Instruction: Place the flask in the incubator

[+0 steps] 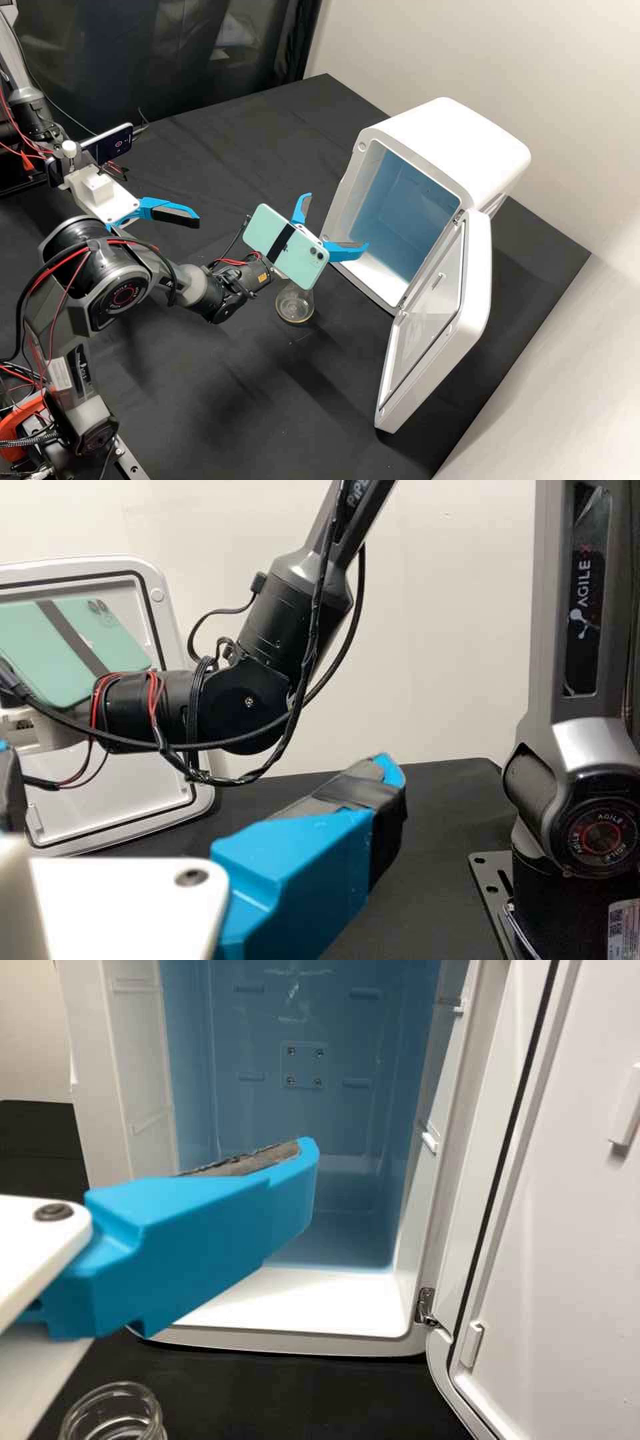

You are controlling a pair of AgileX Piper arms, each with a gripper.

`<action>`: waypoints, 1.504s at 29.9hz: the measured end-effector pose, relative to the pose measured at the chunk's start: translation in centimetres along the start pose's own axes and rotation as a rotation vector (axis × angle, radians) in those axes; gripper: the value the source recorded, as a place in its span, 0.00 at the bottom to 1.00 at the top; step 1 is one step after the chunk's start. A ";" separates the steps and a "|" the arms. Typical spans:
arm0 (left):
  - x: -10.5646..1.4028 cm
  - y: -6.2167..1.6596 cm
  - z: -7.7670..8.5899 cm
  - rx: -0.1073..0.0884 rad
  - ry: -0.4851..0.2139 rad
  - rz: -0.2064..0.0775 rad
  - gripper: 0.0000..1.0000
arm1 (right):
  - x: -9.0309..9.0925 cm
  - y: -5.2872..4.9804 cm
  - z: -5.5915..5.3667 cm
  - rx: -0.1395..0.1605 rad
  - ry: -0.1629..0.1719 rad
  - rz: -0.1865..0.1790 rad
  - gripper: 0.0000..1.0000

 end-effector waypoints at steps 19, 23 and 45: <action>-0.6 -0.89 -0.4 0.006 0.007 -0.027 1.00 | 0.0 0.0 0.0 0.000 0.000 0.000 1.00; -1.7 -1.95 -1.6 0.006 0.048 -0.070 1.00 | 0.0 0.0 0.0 0.000 0.000 0.000 1.00; -6.3 -3.43 -7.0 -0.034 0.189 -0.074 1.00 | 0.0 0.0 0.0 0.000 0.000 0.000 1.00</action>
